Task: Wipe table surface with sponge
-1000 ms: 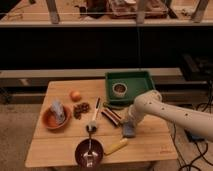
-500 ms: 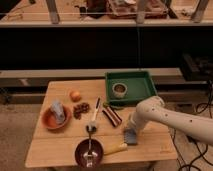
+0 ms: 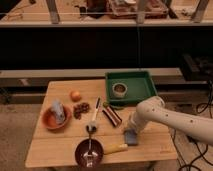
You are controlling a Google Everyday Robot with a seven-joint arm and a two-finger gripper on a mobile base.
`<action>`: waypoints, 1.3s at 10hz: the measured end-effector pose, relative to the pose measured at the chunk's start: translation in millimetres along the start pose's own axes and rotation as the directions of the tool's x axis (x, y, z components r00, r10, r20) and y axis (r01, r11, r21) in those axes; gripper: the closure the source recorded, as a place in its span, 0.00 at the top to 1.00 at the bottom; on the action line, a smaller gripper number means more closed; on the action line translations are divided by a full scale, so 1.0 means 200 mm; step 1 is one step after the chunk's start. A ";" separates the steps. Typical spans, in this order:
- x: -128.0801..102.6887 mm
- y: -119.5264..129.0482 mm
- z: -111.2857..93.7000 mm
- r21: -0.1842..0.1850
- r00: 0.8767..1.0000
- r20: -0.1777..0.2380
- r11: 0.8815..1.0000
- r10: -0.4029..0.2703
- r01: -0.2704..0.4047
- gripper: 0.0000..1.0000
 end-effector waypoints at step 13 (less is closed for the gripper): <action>0.00 0.03 -0.04 -0.014 1.000 0.003 1.000 0.007 -0.007 0.00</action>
